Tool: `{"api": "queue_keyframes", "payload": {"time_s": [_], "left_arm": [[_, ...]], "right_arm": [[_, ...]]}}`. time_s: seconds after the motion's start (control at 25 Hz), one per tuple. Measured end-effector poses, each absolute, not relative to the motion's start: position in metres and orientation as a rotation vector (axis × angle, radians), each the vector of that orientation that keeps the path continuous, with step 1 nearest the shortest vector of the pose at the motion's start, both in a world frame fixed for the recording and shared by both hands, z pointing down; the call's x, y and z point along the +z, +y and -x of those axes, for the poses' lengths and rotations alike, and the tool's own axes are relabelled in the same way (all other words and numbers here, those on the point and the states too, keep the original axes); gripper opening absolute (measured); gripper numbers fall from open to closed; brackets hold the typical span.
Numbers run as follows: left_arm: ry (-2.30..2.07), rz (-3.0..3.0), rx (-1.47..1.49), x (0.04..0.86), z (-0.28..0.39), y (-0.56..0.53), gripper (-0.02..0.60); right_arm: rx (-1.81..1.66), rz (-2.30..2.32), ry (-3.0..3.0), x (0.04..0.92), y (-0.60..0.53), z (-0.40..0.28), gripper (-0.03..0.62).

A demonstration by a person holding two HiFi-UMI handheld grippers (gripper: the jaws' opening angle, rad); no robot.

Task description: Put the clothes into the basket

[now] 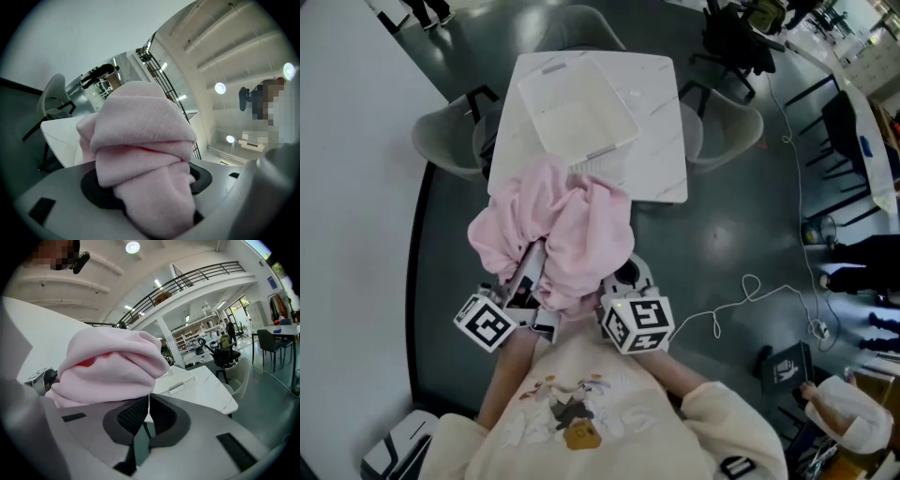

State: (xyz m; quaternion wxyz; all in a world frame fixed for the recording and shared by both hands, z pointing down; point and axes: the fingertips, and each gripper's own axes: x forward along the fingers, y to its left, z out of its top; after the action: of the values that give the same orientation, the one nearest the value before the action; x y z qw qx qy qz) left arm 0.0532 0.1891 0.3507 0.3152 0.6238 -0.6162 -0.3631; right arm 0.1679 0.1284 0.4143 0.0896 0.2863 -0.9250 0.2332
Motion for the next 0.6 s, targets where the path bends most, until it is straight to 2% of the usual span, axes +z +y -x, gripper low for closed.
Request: {"api": "queue_keyframes", "payload": {"time_s": [0.6], "left_arm": [[-1.655,-1.552,-0.973,0.356,-0.023,0.141,0.322]], "right_arm": [[0.739,-0.76,-2.8,0.416,0.074,-0.133,0.008]]}}
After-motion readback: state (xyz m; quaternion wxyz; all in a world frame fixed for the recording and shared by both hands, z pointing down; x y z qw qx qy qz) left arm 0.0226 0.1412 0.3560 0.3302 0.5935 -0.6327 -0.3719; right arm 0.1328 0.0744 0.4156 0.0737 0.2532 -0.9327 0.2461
